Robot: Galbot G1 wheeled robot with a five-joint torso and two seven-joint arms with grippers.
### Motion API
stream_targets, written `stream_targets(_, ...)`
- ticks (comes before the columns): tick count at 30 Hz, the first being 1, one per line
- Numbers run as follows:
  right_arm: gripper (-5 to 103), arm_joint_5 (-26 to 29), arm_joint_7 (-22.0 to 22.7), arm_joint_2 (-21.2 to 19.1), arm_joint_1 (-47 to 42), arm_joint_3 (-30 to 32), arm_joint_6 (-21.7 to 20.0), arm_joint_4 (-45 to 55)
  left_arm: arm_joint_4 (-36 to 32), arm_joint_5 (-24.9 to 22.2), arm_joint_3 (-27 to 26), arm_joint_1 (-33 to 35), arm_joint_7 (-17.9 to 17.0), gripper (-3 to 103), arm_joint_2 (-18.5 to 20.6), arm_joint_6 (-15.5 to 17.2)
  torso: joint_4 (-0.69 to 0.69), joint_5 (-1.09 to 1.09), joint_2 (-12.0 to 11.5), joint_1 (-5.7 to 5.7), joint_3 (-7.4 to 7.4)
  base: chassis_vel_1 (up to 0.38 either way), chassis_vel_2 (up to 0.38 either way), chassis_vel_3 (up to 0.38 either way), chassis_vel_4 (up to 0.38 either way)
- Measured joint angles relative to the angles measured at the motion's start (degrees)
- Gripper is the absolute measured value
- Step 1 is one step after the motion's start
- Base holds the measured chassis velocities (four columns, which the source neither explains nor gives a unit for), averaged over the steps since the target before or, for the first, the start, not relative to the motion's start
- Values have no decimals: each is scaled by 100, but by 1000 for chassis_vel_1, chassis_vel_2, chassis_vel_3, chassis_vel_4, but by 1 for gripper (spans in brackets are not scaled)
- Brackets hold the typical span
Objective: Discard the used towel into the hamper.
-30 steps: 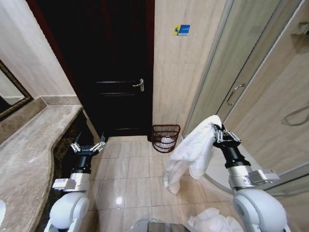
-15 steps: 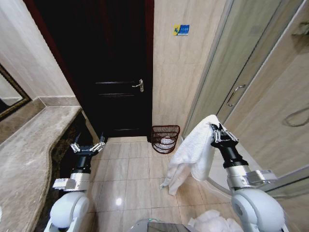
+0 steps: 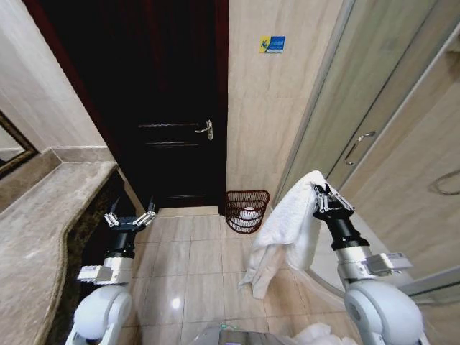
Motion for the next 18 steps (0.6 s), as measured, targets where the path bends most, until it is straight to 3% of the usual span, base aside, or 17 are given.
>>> stream_targets(18, 4, 214, 84, -46, 378, -49, 38, -47, -87, 55, -90, 27, 4, 100, -47, 60, 0, 1, -1, 4, 1, -99, 98, 95, -85)
